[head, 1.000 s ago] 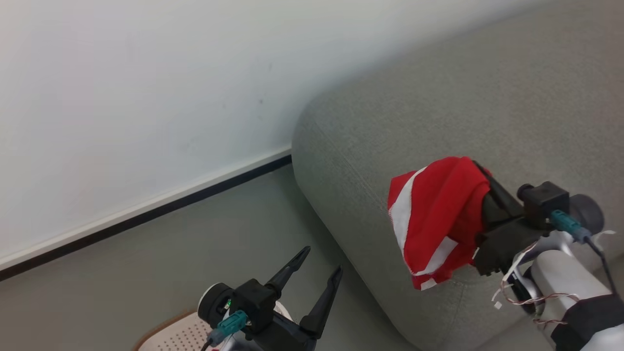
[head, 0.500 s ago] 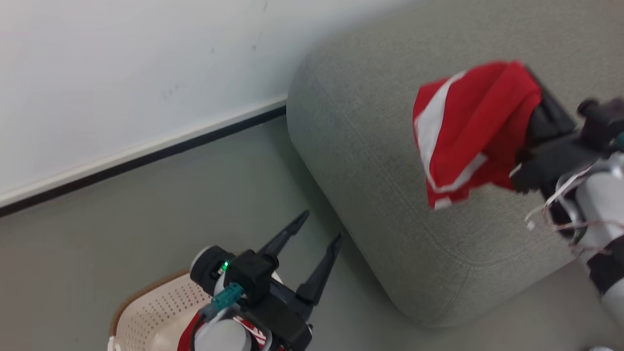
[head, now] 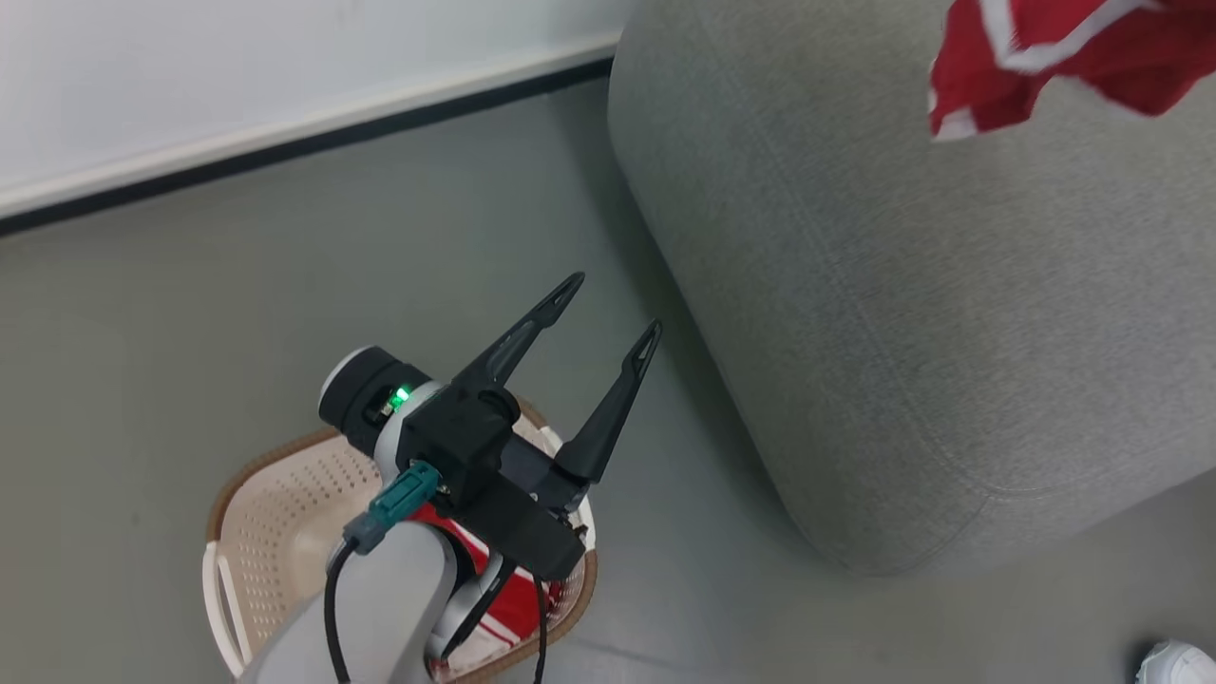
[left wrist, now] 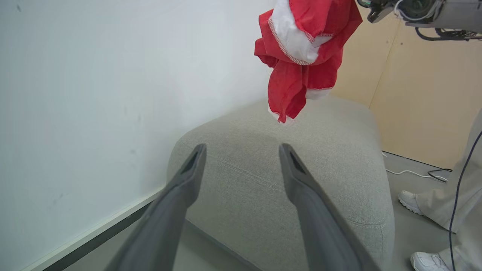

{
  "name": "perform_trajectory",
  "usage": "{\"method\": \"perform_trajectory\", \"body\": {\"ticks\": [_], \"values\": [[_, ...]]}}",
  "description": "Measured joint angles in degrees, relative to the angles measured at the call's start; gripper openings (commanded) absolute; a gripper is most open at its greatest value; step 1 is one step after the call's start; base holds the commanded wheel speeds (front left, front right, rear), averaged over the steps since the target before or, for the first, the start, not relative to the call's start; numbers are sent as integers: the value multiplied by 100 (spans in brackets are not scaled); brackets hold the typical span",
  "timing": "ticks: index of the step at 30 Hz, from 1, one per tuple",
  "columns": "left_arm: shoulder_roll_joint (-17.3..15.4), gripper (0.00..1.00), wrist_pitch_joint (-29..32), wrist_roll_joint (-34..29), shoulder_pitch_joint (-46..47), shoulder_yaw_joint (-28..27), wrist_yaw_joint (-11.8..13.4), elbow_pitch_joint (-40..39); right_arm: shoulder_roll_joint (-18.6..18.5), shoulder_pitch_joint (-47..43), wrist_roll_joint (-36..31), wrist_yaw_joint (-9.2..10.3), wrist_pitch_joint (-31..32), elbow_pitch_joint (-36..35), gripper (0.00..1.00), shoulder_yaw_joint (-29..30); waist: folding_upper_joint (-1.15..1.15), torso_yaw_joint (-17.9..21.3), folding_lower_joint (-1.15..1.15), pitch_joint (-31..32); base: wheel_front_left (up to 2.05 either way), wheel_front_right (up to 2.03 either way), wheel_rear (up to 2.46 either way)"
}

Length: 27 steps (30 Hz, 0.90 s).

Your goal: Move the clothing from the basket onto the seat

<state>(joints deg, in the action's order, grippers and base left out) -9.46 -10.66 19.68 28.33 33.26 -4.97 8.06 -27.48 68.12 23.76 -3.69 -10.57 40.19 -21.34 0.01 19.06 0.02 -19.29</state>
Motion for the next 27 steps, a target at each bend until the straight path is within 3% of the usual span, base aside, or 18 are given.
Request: {"method": "perform_trajectory", "body": {"ticks": [9, 15, 22, 27], "values": [[-187, 100, 208, -292, 340, 0, 43, -498, -356, 655, -10, 82, 147, 517, 0, 172, 0, -280, 0, -758, 0, 0, 0], [-293, 100, 303, -376, 493, 24, 43, -691, -572, 849, -10, 281, 122, 866, 0, 361, 0, -409, -1, -1264, 0, 0, 0], [-315, 100, 360, -532, 581, 70, 42, -801, -543, 845, -10, 421, -22, 1230, 0, 391, 0, -484, -1, -1742, 0, 0, 0], [-315, 100, 401, -567, 684, 99, 41, -798, -292, 599, -1, 421, -120, 1513, 0, 357, 0, -518, -1, -1974, 0, 0, 0]]}}
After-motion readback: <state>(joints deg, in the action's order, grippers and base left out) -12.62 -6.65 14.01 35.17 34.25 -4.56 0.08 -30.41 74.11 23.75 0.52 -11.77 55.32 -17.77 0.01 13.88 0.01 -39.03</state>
